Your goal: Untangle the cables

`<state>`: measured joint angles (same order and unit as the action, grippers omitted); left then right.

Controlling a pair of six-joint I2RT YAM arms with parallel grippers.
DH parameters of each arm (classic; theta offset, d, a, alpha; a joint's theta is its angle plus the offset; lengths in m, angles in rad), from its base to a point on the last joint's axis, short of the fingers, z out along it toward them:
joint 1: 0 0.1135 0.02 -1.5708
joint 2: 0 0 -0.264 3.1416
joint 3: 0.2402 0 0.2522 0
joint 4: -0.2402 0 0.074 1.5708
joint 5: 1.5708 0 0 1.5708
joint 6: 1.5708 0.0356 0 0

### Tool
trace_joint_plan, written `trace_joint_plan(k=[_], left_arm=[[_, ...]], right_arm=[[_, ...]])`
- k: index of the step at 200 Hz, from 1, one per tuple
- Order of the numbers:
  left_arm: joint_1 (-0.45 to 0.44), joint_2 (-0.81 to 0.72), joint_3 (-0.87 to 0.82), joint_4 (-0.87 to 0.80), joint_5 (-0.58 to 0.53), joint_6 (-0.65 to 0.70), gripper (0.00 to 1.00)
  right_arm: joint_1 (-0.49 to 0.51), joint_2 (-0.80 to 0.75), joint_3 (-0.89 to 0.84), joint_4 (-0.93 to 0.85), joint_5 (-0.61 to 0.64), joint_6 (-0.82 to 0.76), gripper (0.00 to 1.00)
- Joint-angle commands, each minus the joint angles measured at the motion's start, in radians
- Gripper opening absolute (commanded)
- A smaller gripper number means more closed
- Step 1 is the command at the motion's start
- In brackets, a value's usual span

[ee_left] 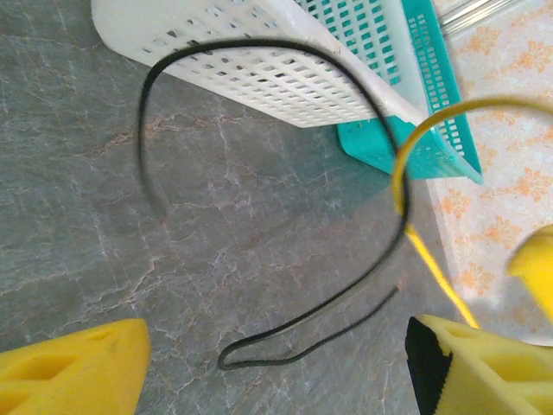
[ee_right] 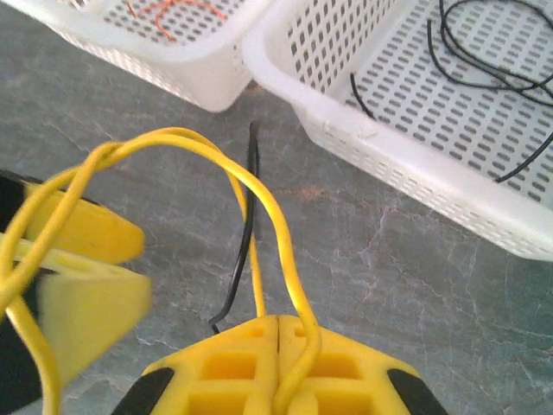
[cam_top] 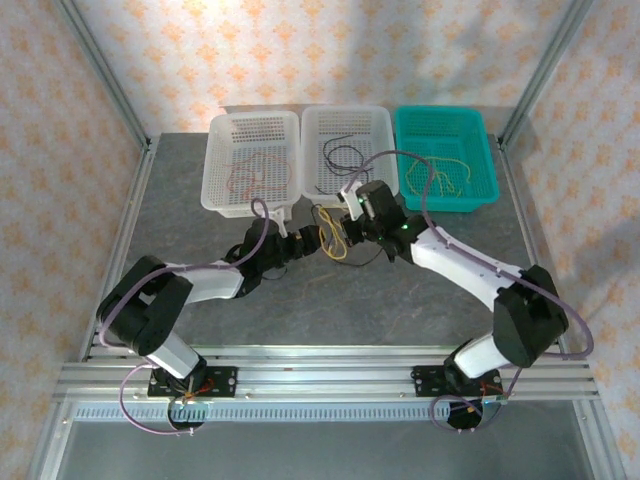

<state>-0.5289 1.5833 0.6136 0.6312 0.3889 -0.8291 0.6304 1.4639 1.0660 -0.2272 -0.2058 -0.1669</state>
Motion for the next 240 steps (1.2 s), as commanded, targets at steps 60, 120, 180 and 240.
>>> trace_joint_plan(k=[60, 120, 180, 240], left_arm=[[-0.013, 0.061, 0.034, 0.078, 0.036, 0.027, 0.78], [-0.013, -0.048, -0.069, 0.169, 0.065, 0.106, 0.78], [-0.013, -0.161, -0.05, 0.093, 0.144, 0.269, 0.79], [-0.023, -0.085, 0.035, 0.213, 0.293, 0.222, 0.82]], right_arm=[[-0.031, -0.155, -0.031, 0.047, -0.067, 0.063, 0.0], [-0.032, -0.176, 0.012, 0.012, -0.03, 0.075, 0.0], [-0.032, -0.102, 0.114, -0.053, -0.012, 0.241, 0.0], [-0.031, -0.076, 0.147, -0.081, -0.097, 0.324, 0.0]])
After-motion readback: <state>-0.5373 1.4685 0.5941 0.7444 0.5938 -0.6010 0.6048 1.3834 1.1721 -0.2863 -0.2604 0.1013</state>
